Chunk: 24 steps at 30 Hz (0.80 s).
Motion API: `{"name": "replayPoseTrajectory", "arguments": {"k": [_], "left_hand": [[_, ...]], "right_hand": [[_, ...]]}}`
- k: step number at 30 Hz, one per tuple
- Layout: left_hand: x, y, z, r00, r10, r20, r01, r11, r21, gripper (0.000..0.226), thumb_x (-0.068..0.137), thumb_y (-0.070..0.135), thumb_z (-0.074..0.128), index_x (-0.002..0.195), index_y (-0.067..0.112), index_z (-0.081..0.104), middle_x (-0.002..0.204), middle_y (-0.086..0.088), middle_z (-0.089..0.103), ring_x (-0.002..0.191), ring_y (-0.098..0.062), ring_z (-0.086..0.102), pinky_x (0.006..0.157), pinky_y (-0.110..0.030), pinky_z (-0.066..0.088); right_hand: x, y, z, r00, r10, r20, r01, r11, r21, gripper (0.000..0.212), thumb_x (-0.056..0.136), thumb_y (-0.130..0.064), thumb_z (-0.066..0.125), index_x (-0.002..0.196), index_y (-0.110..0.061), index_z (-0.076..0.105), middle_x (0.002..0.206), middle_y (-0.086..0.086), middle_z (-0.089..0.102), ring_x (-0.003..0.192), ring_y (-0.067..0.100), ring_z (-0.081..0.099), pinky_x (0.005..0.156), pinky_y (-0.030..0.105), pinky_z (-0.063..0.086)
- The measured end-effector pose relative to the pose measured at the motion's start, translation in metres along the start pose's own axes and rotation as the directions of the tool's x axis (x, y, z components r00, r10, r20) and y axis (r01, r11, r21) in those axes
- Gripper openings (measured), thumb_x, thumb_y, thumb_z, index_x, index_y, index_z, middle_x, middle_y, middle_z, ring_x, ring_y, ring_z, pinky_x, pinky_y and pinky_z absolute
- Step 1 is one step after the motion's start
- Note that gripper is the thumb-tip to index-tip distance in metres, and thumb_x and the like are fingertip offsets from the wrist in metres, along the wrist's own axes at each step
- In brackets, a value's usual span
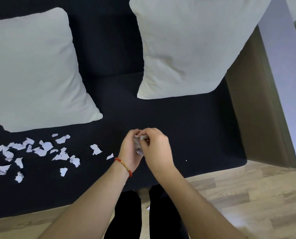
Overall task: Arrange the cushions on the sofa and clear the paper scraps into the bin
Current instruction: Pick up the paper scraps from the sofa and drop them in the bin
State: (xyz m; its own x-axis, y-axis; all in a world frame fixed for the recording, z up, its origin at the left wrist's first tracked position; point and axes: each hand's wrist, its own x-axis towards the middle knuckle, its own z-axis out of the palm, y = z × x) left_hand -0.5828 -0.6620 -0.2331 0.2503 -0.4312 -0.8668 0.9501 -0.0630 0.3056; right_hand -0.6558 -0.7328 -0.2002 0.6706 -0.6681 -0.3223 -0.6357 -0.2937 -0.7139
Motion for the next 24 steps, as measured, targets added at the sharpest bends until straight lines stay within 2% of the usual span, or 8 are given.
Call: {"name": "replayPoseTrajectory", "arguments": {"k": [2, 4, 7, 11, 14, 18, 21, 24], "left_hand": [[-0.002, 0.004, 0.003, 1.0, -0.016, -0.004, 0.015, 0.994, -0.107, 0.038, 0.101, 0.038, 0.054, 0.068, 0.02, 0.06, 0.066, 0.006, 0.056, 0.06, -0.01, 0.058, 0.063, -0.025, 0.043], [-0.004, 0.009, 0.006, 1.0, -0.018, -0.024, 0.015, 0.991, -0.136, 0.039, 0.099, 0.05, 0.061, 0.074, 0.02, 0.06, 0.077, 0.002, 0.063, 0.08, -0.016, 0.068, 0.083, -0.033, 0.053], [-0.008, 0.011, 0.006, 0.999, -0.039, -0.008, 0.037, 0.986, -0.163, 0.037, 0.096, 0.051, 0.069, 0.078, 0.02, 0.062, 0.095, -0.004, 0.073, 0.11, -0.027, 0.075, 0.097, -0.043, 0.057], [-0.013, 0.011, 0.001, 0.998, -0.058, 0.006, 0.057, 0.963, -0.264, 0.034, 0.094, 0.053, 0.07, 0.083, 0.021, 0.065, 0.088, 0.0, 0.069, 0.09, -0.019, 0.073, 0.093, -0.038, 0.056], [-0.013, 0.015, -0.001, 0.999, -0.039, -0.03, 0.029, 0.957, -0.287, 0.034, 0.099, 0.051, 0.065, 0.084, 0.02, 0.064, 0.082, 0.001, 0.066, 0.081, -0.017, 0.069, 0.088, -0.036, 0.056], [-0.01, 0.021, -0.003, 0.997, -0.065, -0.036, 0.05, 0.949, -0.311, 0.032, 0.103, 0.046, 0.061, 0.083, 0.02, 0.063, 0.079, 0.0, 0.066, 0.07, -0.017, 0.073, 0.067, -0.032, 0.063], [-0.009, 0.024, -0.006, 0.998, -0.047, -0.051, 0.033, 0.968, -0.25, 0.036, 0.102, 0.051, 0.06, 0.081, 0.022, 0.065, 0.083, 0.001, 0.067, 0.08, -0.017, 0.074, 0.084, -0.038, 0.058], [-0.004, 0.022, -0.014, 0.995, 0.016, -0.094, -0.03, 0.988, -0.151, 0.031, 0.094, 0.051, 0.071, 0.082, 0.023, 0.068, 0.088, 0.004, 0.061, 0.09, -0.013, 0.065, 0.106, -0.033, 0.044]], "right_hand": [[-0.004, 0.002, 0.008, 0.994, -0.111, -0.011, 0.109, 0.987, -0.122, 0.016, 0.096, -0.005, 0.067, 0.108, -0.013, 0.074, 0.113, -0.004, 0.067, 0.089, 0.013, 0.066, 0.072, 0.025, 0.059], [-0.007, 0.006, 0.016, 0.983, -0.184, 0.002, 0.18, 0.955, -0.237, 0.02, 0.092, -0.003, 0.07, 0.11, -0.011, 0.074, 0.116, 0.0, 0.069, 0.086, 0.021, 0.069, 0.069, 0.036, 0.062], [-0.009, 0.011, 0.025, 0.947, -0.314, -0.066, 0.272, 0.895, -0.353, 0.024, 0.084, 0.002, 0.075, 0.105, -0.009, 0.076, 0.108, 0.005, 0.074, 0.086, 0.026, 0.071, 0.077, 0.039, 0.062], [-0.012, 0.005, 0.028, 0.909, -0.402, -0.114, 0.322, 0.848, -0.422, 0.019, 0.089, -0.007, 0.072, 0.106, -0.011, 0.078, 0.115, 0.006, 0.071, 0.109, 0.027, 0.063, 0.104, 0.044, 0.051], [-0.013, -0.001, 0.024, 0.92, -0.377, -0.11, 0.313, 0.874, -0.373, 0.025, 0.088, -0.011, 0.072, 0.113, -0.015, 0.075, 0.119, 0.004, 0.065, 0.113, 0.027, 0.058, 0.105, 0.045, 0.048], [-0.011, 0.001, 0.011, 0.928, -0.372, -0.028, 0.35, 0.895, -0.276, 0.035, 0.087, -0.018, 0.07, 0.122, -0.018, 0.072, 0.125, 0.001, 0.061, 0.12, 0.023, 0.055, 0.107, 0.044, 0.045], [-0.014, 0.003, 0.003, 0.92, -0.391, -0.016, 0.379, 0.902, -0.207, 0.039, 0.091, -0.024, 0.065, 0.129, -0.018, 0.069, 0.134, 0.001, 0.058, 0.127, 0.022, 0.054, 0.109, 0.045, 0.043], [-0.016, 0.003, 0.002, 0.913, -0.407, 0.014, 0.405, 0.904, -0.133, 0.035, 0.099, -0.025, 0.061, 0.133, -0.019, 0.068, 0.143, 0.001, 0.056, 0.135, 0.02, 0.051, 0.112, 0.044, 0.043]]}}
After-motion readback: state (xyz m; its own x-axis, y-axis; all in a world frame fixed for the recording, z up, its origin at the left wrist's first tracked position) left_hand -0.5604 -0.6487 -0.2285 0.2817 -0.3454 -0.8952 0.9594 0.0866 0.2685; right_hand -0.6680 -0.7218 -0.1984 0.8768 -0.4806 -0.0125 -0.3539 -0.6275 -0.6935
